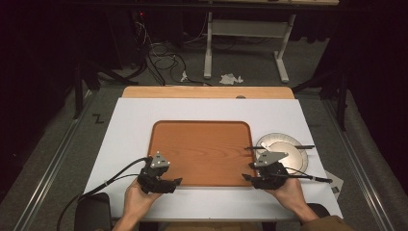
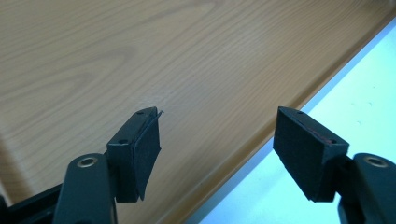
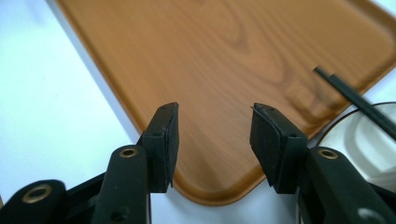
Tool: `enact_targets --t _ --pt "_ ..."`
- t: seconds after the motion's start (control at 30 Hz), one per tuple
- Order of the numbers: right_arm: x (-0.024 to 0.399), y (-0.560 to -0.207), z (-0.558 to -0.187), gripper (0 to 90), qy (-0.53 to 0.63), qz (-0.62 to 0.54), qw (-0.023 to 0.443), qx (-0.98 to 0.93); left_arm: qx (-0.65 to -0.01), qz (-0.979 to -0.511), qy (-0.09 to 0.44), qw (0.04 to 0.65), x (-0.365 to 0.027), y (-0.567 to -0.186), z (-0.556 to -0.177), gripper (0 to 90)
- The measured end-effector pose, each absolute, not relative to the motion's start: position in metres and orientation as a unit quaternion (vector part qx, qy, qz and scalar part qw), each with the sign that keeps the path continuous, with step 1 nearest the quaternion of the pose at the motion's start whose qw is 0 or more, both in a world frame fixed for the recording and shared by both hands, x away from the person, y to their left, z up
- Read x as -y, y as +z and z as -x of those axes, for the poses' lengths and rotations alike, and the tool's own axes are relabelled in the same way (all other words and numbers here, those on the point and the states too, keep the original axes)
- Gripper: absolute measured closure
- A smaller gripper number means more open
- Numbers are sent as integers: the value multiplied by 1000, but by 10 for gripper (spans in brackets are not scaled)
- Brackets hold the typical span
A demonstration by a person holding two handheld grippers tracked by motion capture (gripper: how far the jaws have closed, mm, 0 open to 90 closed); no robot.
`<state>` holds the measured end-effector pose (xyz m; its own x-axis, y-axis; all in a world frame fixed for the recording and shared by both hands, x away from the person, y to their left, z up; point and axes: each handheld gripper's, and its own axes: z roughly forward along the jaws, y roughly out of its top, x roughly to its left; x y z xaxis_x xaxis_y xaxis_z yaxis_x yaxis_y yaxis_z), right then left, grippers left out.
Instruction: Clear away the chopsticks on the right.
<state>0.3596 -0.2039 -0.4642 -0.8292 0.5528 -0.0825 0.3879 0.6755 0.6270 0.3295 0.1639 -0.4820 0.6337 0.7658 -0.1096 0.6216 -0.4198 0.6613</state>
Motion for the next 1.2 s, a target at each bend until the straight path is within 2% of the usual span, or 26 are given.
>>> enact_targets --t 0.37,0.6,1.2 --pt "204 -462 -361 535 313 -259 128 -905 -414 -837 106 343 -164 -482 -328 315" --pt "214 -454 -359 555 341 -279 142 -886 -415 -830 117 353 -166 -479 -326 316" --pt "238 -429 -358 588 385 -294 163 -860 -413 -838 105 341 -162 -483 -328 315"
